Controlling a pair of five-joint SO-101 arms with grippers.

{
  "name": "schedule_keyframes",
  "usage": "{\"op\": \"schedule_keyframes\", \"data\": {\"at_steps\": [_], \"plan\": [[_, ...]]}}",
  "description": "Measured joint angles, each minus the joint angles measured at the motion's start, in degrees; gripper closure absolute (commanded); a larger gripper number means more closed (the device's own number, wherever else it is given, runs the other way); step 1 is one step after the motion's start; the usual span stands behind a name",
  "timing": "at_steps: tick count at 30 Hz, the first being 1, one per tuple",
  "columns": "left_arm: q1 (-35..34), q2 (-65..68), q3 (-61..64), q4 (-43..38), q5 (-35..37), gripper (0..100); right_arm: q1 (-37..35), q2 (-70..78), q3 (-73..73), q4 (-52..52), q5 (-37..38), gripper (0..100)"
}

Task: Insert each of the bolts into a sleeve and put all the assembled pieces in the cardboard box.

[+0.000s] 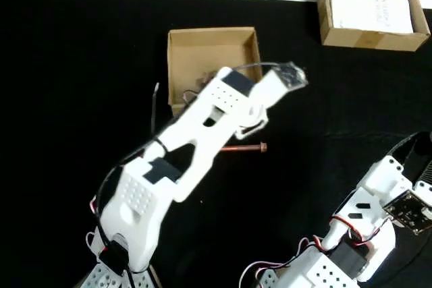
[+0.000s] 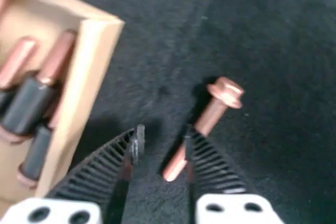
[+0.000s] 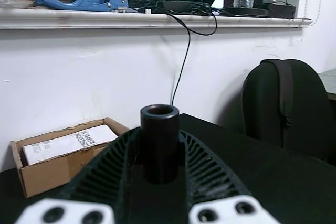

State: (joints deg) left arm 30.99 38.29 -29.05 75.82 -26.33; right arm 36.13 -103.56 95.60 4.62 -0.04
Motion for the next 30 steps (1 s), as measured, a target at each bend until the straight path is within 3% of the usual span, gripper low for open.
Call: {"op": "schedule_keyframes", "data": {"at_steps": [6, 12, 20, 30], "plan": [[1.6, 3.5, -5.2, 5.5, -6.5, 85, -1.6, 0.0, 0.0, 0.0, 0.0, 99.1], [1.7, 6.9, -5.7, 5.8, -11.3, 85, -1.6, 0.0, 0.0, 0.0, 0.0, 99.1], [1.7, 10.0, -7.6, 5.5, -11.8, 85, -1.6, 0.0, 0.0, 0.0, 0.0, 99.1], [3.5, 17.5, -19.6, 8.4, -11.9, 87, -1.6, 0.0, 0.0, 0.0, 0.0, 99.1]]}}
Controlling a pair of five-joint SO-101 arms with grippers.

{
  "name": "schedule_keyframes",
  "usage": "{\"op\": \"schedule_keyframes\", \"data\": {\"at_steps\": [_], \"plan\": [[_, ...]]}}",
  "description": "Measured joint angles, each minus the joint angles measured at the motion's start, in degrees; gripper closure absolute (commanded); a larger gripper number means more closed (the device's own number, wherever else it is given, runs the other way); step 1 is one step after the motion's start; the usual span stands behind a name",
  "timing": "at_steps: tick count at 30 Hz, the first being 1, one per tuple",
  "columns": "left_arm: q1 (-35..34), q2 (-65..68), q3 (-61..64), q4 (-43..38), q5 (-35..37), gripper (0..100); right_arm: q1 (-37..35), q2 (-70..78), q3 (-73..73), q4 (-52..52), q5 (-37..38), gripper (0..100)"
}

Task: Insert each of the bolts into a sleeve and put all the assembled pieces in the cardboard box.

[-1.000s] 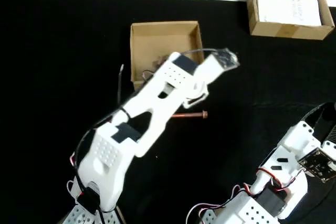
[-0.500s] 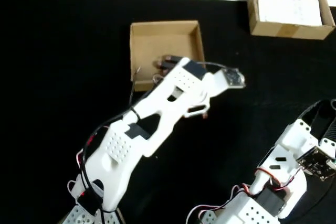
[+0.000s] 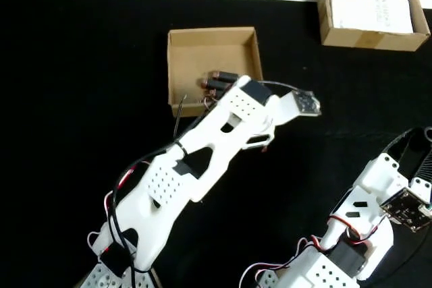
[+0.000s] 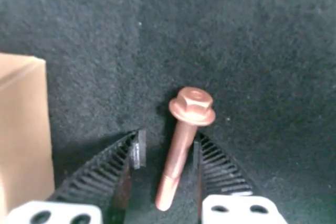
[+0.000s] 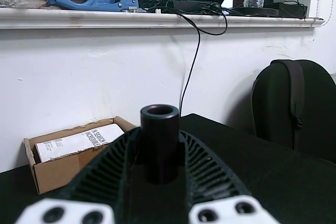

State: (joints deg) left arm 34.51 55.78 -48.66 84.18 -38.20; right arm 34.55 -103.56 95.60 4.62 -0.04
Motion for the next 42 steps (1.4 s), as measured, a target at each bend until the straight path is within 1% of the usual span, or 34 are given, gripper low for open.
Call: {"op": "schedule_keyframes", "data": {"at_steps": [3, 7, 11, 19, 23, 29, 37, 39, 42], "plan": [[0.9, 2.4, -4.0, 4.0, -0.1, 100, 0.0, 0.0, 0.0, 0.0, 0.0, 99.1], [2.3, 5.6, -9.5, 7.6, 0.0, 99, 0.0, 0.0, 0.0, 0.0, 0.0, 99.1], [2.3, 7.7, -13.8, 10.2, 0.1, 99, 0.0, 0.0, 0.0, 0.0, 0.0, 99.1], [2.1, 9.0, -19.3, 11.3, 8.1, 99, -0.4, 0.0, 0.0, 0.0, 0.0, 99.1], [3.1, 9.0, -28.0, 13.5, 12.2, 99, -3.3, 0.0, 0.0, 0.0, 0.0, 99.1], [4.2, 4.9, -42.5, 15.2, 17.8, 99, -12.2, 0.0, 0.0, 0.0, 0.0, 99.1], [7.2, -10.5, -43.9, 15.3, 20.0, 99, -23.2, 0.0, 0.0, 4.7, 0.0, 99.1], [7.0, -14.9, -43.9, 15.3, 23.3, 99, -25.1, 0.0, 0.0, 4.9, 0.0, 99.1], [6.9, -21.3, -44.0, 15.3, 31.0, 99, -27.5, 0.0, 0.0, 5.1, 0.0, 99.1]]}}
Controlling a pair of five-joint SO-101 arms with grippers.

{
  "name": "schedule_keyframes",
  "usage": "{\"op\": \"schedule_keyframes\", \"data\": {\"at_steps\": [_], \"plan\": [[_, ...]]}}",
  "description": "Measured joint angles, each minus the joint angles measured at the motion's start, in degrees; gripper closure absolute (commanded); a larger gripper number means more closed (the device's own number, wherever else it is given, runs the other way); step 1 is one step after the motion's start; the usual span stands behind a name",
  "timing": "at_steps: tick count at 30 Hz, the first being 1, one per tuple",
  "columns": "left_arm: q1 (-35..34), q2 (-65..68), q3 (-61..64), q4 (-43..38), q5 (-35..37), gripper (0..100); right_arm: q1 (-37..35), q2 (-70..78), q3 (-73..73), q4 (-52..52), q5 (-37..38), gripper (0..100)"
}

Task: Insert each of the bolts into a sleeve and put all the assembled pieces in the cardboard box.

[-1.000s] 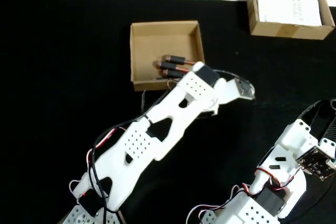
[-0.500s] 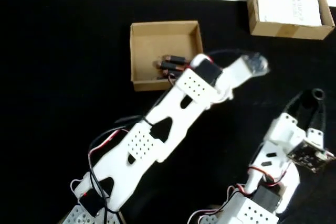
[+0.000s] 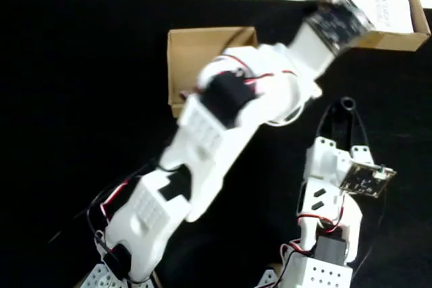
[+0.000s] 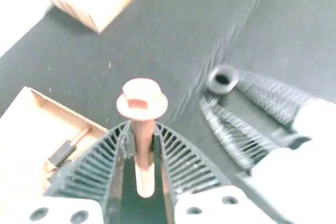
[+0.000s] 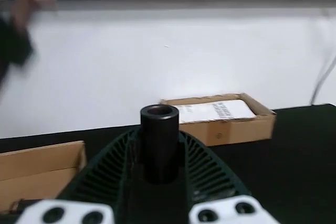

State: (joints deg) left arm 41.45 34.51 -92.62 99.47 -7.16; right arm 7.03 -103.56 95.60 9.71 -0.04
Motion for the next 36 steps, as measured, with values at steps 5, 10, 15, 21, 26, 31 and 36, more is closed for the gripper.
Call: {"op": "schedule_keyframes", "data": {"at_steps": [5, 10, 15, 21, 26, 31, 36], "plan": [[0.3, -9.7, -0.4, 0.7, 6.9, 99, -3.1, 0.0, 0.0, 0.0, 0.0, 99.1], [-0.6, -17.9, -0.4, 1.5, 8.0, 99, -6.0, 0.0, 0.0, 2.5, 0.0, 99.1], [-2.6, -25.5, 0.0, 1.8, 8.0, 99, -9.5, 0.0, 0.0, 7.4, 0.0, 99.1], [-2.5, -40.3, 11.4, 1.8, 8.0, 99, -11.3, 0.0, 0.0, 7.8, 0.0, 99.1], [-2.5, -53.6, 27.9, 1.8, 8.0, 99, -11.3, 0.0, 0.0, 7.8, 0.0, 99.1], [-3.0, -61.0, 43.8, 1.5, 8.0, 99, -11.3, 0.0, 0.0, 7.8, 0.0, 99.1], [-5.2, -62.3, 57.0, -2.9, 8.0, 99, -11.8, 0.0, 0.0, 7.8, 0.0, 99.1]]}}
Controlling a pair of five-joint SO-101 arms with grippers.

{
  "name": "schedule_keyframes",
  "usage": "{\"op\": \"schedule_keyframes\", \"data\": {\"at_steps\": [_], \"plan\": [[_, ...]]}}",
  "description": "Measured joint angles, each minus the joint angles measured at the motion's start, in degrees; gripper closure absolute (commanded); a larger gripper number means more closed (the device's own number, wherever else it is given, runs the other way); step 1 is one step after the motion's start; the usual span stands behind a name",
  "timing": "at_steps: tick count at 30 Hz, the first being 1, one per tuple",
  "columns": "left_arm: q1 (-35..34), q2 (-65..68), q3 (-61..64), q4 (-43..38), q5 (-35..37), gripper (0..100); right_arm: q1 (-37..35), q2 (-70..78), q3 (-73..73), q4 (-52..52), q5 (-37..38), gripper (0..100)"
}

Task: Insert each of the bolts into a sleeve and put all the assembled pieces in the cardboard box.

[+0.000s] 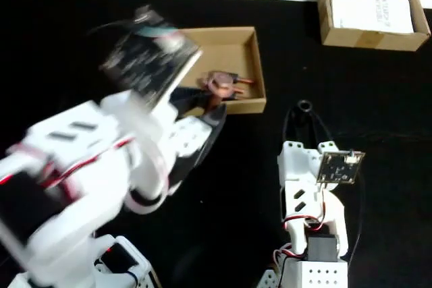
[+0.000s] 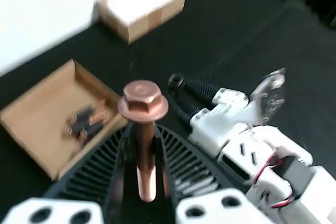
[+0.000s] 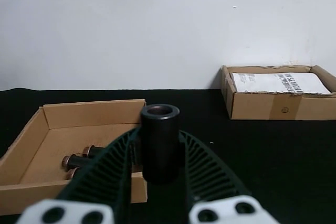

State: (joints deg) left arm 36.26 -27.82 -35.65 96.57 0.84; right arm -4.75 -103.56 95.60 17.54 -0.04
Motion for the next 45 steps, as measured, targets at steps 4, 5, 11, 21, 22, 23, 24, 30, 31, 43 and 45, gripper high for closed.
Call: {"op": "schedule_keyframes", "data": {"at_steps": [4, 5, 11, 21, 22, 23, 24, 30, 31, 43, 45], "plan": [[-3.0, -0.1, 11.6, -8.9, 0.0, 99, -0.1, 0.0, 0.0, 0.0, 0.0, 99.1], [-3.2, -0.1, 14.7, -11.5, 0.0, 99, -0.1, 0.0, 0.0, 0.0, 0.0, 99.1], [-3.3, -0.1, 30.2, -28.3, 0.0, 99, -0.1, 0.0, 0.0, 0.0, 0.0, 99.1], [-1.8, 0.0, 51.6, -59.6, 4.0, 99, -0.1, 0.0, 0.0, 0.0, 0.0, 99.1], [-1.6, 0.1, 53.6, -62.8, 6.3, 99, -0.1, 0.0, 0.0, 0.0, 0.0, 99.1], [-1.5, 0.1, 55.5, -65.8, 9.1, 99, -0.1, 0.0, 0.0, 0.0, 0.0, 99.1], [-1.5, 0.1, 57.0, -68.7, 12.0, 99, -0.1, 0.0, 0.0, 0.0, 0.0, 99.1], [-1.7, 0.1, 62.9, -80.7, 20.6, 99, -2.4, 0.0, 0.0, 0.0, 0.0, 99.1], [-1.6, 0.1, 63.1, -81.9, 20.9, 99, -2.8, 0.0, 0.0, 0.0, 0.0, 99.1], [3.0, 1.7, 63.0, -84.5, 21.3, 99, -4.5, 0.0, 0.0, 0.0, 0.0, 99.1], [3.1, 2.6, 63.1, -84.5, 20.4, 99, -4.5, 0.0, 0.0, 0.0, 0.0, 99.1]]}}
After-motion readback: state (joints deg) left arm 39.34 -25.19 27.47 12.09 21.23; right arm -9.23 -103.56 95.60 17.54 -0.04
